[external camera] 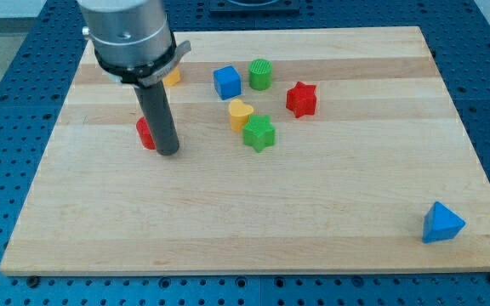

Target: Move the yellow hexagon slightly towards the top left of the board

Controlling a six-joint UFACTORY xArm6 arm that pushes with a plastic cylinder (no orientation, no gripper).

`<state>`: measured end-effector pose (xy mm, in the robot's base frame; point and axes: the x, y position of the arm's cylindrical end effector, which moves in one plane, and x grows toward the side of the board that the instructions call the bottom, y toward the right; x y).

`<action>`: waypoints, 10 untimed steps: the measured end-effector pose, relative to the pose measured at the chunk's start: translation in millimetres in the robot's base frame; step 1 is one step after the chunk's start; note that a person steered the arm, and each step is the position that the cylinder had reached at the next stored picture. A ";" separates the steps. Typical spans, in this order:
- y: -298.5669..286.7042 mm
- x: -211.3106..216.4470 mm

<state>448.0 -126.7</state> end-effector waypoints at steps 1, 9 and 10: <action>0.0 -0.6; 3.7 -133.7; 4.5 -133.7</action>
